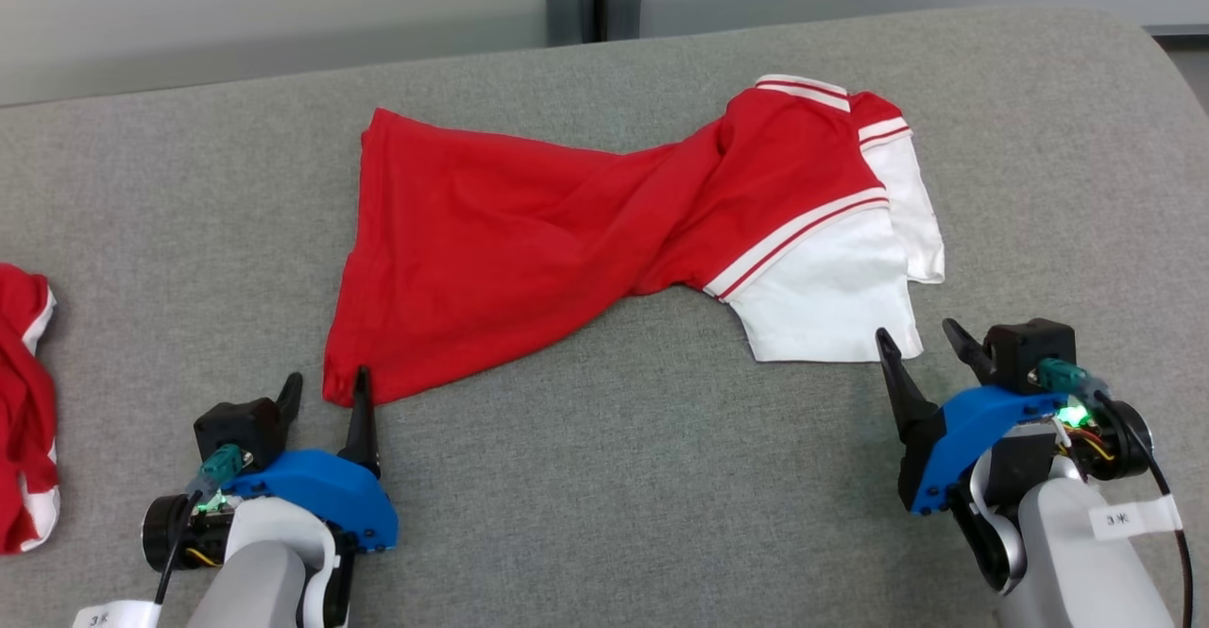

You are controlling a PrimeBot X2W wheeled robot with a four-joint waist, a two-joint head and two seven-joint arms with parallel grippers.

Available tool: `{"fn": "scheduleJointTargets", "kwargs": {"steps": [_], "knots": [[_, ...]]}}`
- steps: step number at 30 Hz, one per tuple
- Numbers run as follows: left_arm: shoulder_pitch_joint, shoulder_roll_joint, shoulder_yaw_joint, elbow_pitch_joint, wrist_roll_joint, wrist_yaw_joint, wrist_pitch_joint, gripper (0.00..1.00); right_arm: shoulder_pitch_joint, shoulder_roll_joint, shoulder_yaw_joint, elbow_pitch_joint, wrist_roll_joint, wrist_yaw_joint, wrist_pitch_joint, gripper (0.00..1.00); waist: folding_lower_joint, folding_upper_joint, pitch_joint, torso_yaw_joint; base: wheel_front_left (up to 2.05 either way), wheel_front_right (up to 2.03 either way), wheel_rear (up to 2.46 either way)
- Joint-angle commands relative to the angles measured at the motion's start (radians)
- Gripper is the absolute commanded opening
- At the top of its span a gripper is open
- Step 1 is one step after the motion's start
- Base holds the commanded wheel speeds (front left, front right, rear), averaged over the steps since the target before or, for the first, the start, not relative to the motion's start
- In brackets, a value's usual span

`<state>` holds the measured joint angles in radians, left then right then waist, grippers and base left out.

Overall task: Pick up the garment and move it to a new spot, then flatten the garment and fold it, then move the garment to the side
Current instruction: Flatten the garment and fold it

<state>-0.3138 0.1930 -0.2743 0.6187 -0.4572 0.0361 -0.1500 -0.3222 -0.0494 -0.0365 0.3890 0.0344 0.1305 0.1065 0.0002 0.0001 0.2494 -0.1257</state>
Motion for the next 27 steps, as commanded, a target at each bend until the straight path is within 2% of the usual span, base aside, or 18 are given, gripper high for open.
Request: {"fn": "scheduleJointTargets", "kwargs": {"steps": [1, 13, 14, 15, 16, 17, 22, 27], "knots": [[-0.025, 0.003, 0.002, 0.034, 0.004, 0.014, 0.002, 1.0, -0.03, -0.003, -0.016, 0.038, -0.019, 0.001, 0.014, 1.0, -0.0002, -0.0001, 0.016, 0.001, 0.0, 0.0, 0.0], [-0.047, -0.036, -0.045, 0.169, -0.002, -0.018, 0.034, 1.0, -0.108, -0.001, -0.068, 0.254, -0.076, 0.001, 0.037, 0.98, -0.0002, -0.0001, 0.044, 0.028, 0.0, 0.0, 0.0], [-0.047, -0.042, -0.051, 0.181, -0.007, -0.024, 0.047, 0.93, -0.11, -0.001, -0.067, 0.268, -0.079, 0.001, 0.038, 0.05, -0.0002, -0.0001, 0.044, 0.031, 0.0, 0.0, 0.0], [-0.042, -0.046, -0.057, 0.193, -0.011, -0.028, 0.064, 0.47, -0.109, 0.0, -0.061, 0.279, -0.085, 0.001, 0.04, 0.0, -0.0002, -0.0001, 0.042, 0.034, 0.0, 0.0, 0.0], [-0.04, -0.049, -0.064, 0.2, -0.012, -0.037, 0.074, 0.09, -0.108, 0.001, -0.057, 0.287, -0.083, 0.001, 0.042, 0.0, -0.0002, -0.0001, 0.04, 0.037, 0.0, 0.0, 0.0], [-0.039, -0.054, -0.069, 0.205, -0.015, -0.048, 0.082, 0.0, -0.108, 0.0, -0.055, 0.289, -0.078, 0.0, 0.036, 0.0, -0.0002, -0.0001, 0.038, 0.039, 0.0, 0.0, 0.0], [-0.044, -0.05, -0.072, 0.181, -0.016, -0.067, 0.043, 0.0, -0.101, -0.002, -0.059, 0.252, -0.055, 0.001, -0.011, 0.0, -0.0002, -0.0001, 0.016, 0.043, 0.0, 0.0, 0.0], [-0.064, -0.034, -0.035, 0.069, -0.043, -0.073, -0.027, 0.0, -0.093, -0.002, -0.057, 0.147, -0.012, 0.001, -0.051, 0.0, -0.0002, -0.0001, -0.028, 0.036, 0.0, 0.0, 0.0]]}}
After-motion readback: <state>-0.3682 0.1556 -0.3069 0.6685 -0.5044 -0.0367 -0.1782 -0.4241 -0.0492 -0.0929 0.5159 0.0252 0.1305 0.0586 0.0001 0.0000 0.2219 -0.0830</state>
